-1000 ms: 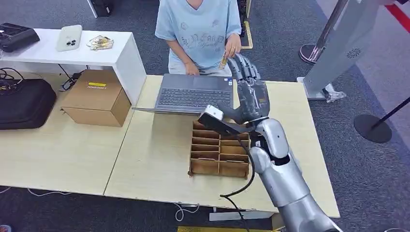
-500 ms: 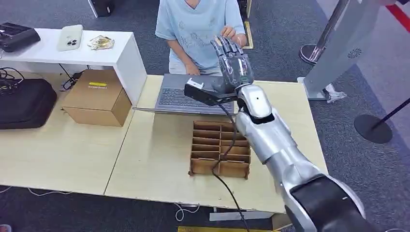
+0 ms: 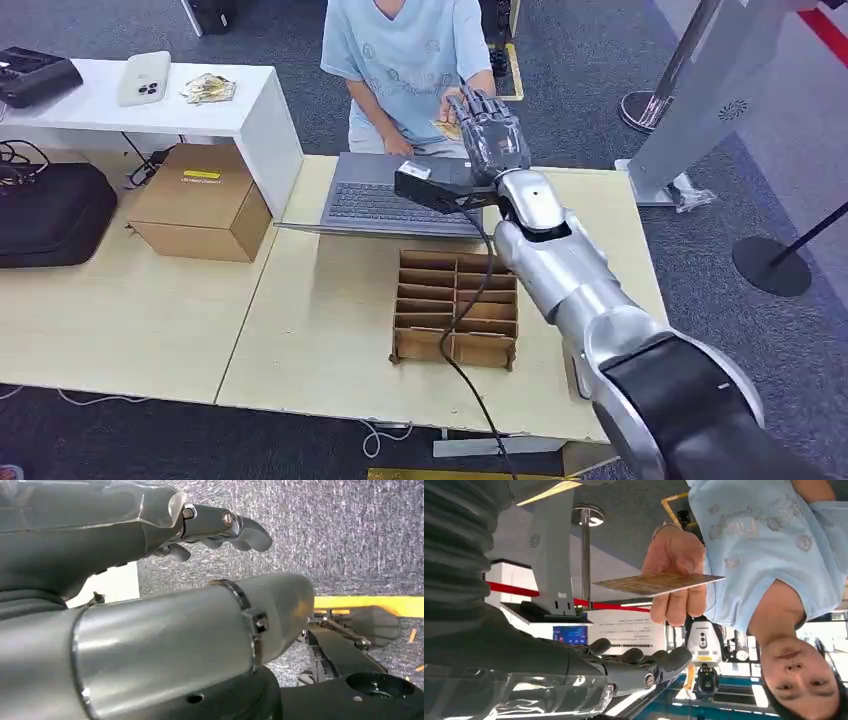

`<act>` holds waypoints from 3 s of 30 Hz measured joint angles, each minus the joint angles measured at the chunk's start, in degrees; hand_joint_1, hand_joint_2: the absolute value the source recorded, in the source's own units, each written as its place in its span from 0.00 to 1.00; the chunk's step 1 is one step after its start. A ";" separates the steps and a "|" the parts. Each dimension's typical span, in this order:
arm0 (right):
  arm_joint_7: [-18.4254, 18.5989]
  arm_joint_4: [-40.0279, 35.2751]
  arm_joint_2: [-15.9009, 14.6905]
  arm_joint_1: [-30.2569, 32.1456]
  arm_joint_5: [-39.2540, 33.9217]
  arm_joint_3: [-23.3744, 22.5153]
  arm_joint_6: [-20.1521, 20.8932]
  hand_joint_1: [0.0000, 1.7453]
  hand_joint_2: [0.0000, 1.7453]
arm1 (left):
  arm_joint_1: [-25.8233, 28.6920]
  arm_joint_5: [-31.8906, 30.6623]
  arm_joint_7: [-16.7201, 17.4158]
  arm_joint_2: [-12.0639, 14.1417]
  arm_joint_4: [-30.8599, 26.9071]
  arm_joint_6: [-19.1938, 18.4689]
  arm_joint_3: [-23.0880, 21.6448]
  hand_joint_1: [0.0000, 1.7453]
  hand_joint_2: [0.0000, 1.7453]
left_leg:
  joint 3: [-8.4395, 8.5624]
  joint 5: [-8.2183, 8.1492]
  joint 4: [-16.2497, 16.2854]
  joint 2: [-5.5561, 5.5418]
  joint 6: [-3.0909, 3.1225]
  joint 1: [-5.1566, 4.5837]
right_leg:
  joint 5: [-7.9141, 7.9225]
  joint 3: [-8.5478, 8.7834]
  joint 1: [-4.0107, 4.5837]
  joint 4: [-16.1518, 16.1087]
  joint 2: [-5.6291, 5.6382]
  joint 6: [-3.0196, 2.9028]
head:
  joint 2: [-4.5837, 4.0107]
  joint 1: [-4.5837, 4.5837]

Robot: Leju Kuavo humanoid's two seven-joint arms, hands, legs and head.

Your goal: Pass the card to the sensor for recognition and then transmit it.

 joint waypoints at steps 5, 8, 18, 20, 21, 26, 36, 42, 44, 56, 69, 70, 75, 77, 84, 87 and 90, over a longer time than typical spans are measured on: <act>-0.44 1.40 -0.02 -0.30 -0.22 -0.96 -0.44 0.24 1.00 | 0.01 0.41 0.00 0.04 0.00 0.09 0.00 0.00 0.00 | 0.00 0.00 0.00 0.00 0.00 0.00 | 0.00 0.00 0.00 0.00 0.01 0.00 | 0.00 0.00; -0.77 1.95 -0.02 -0.47 -0.72 -1.64 -0.92 0.77 1.00 | 0.04 0.48 0.00 0.09 0.00 0.11 0.00 0.00 0.00 | 0.00 0.00 0.00 0.00 0.00 0.00 | 0.00 0.00 0.00 0.00 0.00 0.00 | 0.00 0.00; -1.12 3.28 -0.26 -1.12 0.00 -2.38 -2.58 0.98 1.00 | 0.17 0.20 0.00 0.26 0.00 0.24 -0.02 0.00 0.00 | 0.00 0.00 0.01 0.01 0.00 0.00 | 0.00 -0.01 0.00 0.00 0.01 0.00 | 0.00 0.00; -1.51 3.30 -0.37 -1.13 -0.37 -2.99 -3.04 1.00 1.00 | 0.16 -0.04 0.00 0.33 0.00 0.24 -0.02 0.00 0.00 | 0.00 0.00 0.01 0.01 0.00 0.00 | 0.00 -0.01 0.00 -0.01 0.01 0.00 | 0.00 0.00; -1.73 3.35 -0.44 -1.17 -0.70 -3.22 -3.19 1.00 1.00 | 0.17 -0.07 0.00 0.35 0.00 0.24 -0.02 0.00 0.00 | 0.00 0.00 0.01 0.01 0.00 0.00 | 0.00 -0.02 0.00 -0.01 0.01 0.00 | 0.00 0.00; -3.63 3.37 -0.94 -1.18 -2.73 -4.77 -4.83 1.00 1.00 | 0.20 -0.17 0.00 0.42 0.00 0.33 -0.02 0.00 0.00 | 0.00 0.00 0.01 0.01 0.00 0.00 | 0.00 -0.02 0.00 -0.01 0.01 0.00 | 0.00 0.00; -13.36 -5.54 -2.27 5.71 -14.83 -9.53 -15.43 0.97 1.00 | 0.30 1.31 0.00 0.39 0.00 1.22 -0.02 0.00 0.00 | 0.01 -0.01 0.01 0.00 0.00 0.00 | 0.00 -0.01 0.00 -0.03 0.00 0.00 | 0.00 0.00; -15.61 -22.78 -4.04 18.75 -23.82 -11.65 -16.94 1.00 1.00 | 0.61 2.08 -0.02 0.33 0.00 1.68 -0.02 0.00 0.00 | 0.00 -0.05 0.01 -0.01 0.01 0.00 | -0.01 -0.02 0.00 -0.08 0.00 0.00 | 0.00 0.00; -15.87 -28.40 -4.81 22.97 -26.67 -12.33 -15.97 1.00 1.00 | 0.76 2.45 -0.04 0.33 0.00 1.77 0.00 0.00 0.00 | -0.01 -0.06 0.01 -0.01 0.02 0.00 | -0.01 -0.02 0.00 -0.09 0.00 0.01 | 0.00 0.02; -13.40 -55.94 -13.47 45.60 -39.88 -23.11 -1.57 1.00 1.00 | 1.43 4.22 -0.57 0.39 0.00 1.88 0.00 0.00 0.00 | -0.05 -0.14 0.02 -0.06 0.15 -0.02 | -0.05 -0.01 -0.01 -0.13 -0.11 0.07 | 0.00 0.00; -17.44 -67.64 -14.56 60.60 -67.54 -36.53 26.76 1.00 1.00 | 1.68 5.07 -0.63 0.44 0.00 1.07 0.00 0.00 0.00 | -0.03 -0.18 0.01 -0.02 0.19 -0.01 | -0.09 -0.01 -0.01 -0.12 -0.08 0.11 | 0.00 0.00; -17.27 -67.75 -14.56 61.24 -68.00 -36.96 28.22 1.00 1.00 | 1.68 4.96 -0.63 0.44 0.00 1.03 0.00 0.00 0.00 | -0.03 -0.17 0.01 -0.01 0.19 -0.02 | -0.08 -0.01 -0.01 -0.12 -0.08 0.11 | 0.00 0.00; -14.52 -67.47 -14.53 63.13 -66.67 -37.86 31.28 1.00 1.00 | 1.63 4.48 -0.63 0.50 0.00 0.87 0.00 0.00 0.00 | -0.03 -0.17 0.01 -0.01 0.19 -0.02 | -0.08 0.00 -0.01 -0.12 -0.06 0.11 | 0.00 0.02; -13.58 -66.86 -14.51 63.47 -65.73 -38.05 31.73 1.00 1.00 | 1.63 4.44 -0.63 0.55 0.00 0.75 0.00 0.00 0.00 | -0.03 -0.17 0.01 -0.01 0.19 -0.02 | -0.08 0.00 -0.01 -0.12 -0.04 0.11 | 0.00 0.00; -11.85 -63.30 -14.32 63.38 -64.57 -38.67 32.44 1.00 1.00 | 1.56 4.61 -0.63 0.61 0.00 0.18 0.00 0.00 0.00 | -0.03 -0.17 0.01 0.00 0.19 -0.02 | -0.08 0.00 -0.01 -0.12 -0.03 0.11 | 0.00 0.00; -11.15 -61.76 -14.32 62.76 -64.08 -38.91 32.55 1.00 1.00 | 1.56 4.70 -0.63 0.61 0.00 0.18 0.00 0.00 0.00 | -0.03 -0.17 0.01 0.00 0.19 -0.02 | -0.08 0.00 -0.01 -0.12 -0.03 0.11 | 0.00 0.00; -10.63 -59.98 -14.32 61.82 -63.56 -39.17 32.70 1.00 1.00 | 1.55 4.96 -0.63 0.61 0.00 0.18 0.00 0.00 0.00 | -0.02 -0.17 0.01 0.00 0.19 -0.02 | -0.08 0.00 -0.01 -0.12 -0.03 0.11 | 0.00 0.00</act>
